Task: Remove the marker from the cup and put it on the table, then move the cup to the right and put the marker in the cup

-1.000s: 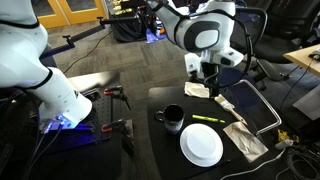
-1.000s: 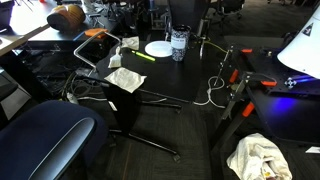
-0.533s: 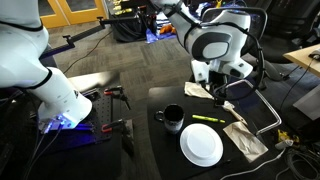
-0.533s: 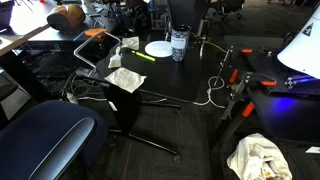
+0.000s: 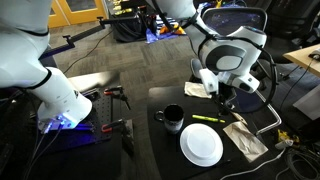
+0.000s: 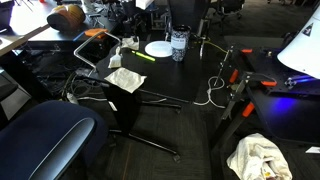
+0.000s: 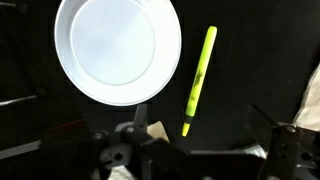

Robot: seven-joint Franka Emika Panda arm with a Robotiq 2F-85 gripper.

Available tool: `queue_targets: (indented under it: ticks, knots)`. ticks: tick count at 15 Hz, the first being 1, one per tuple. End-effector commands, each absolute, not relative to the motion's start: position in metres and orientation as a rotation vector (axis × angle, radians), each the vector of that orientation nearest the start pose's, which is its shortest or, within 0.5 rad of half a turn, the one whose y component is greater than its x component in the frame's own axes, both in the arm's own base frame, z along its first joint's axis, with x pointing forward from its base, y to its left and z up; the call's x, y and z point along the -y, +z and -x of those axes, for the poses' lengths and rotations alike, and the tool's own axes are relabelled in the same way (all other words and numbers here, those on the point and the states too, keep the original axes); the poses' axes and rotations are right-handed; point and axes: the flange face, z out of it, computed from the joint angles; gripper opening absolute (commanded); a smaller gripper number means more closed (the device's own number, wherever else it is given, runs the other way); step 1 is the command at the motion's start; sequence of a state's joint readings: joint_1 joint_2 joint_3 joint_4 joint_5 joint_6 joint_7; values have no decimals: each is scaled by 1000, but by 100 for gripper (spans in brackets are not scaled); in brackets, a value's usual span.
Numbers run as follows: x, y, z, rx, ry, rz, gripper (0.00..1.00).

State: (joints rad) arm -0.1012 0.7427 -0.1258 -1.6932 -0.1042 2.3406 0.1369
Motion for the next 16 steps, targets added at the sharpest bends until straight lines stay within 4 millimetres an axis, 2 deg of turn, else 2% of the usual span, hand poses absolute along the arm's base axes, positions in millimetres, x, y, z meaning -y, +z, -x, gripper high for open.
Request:
queue_targets:
  ticks: [1, 7, 16]
  knots:
    - [154, 146, -665, -380, 174, 3226, 100]
    - [165, 121, -671, -343, 125, 3188, 100]
    - [167, 92, -670, -321, 35, 3170, 100]
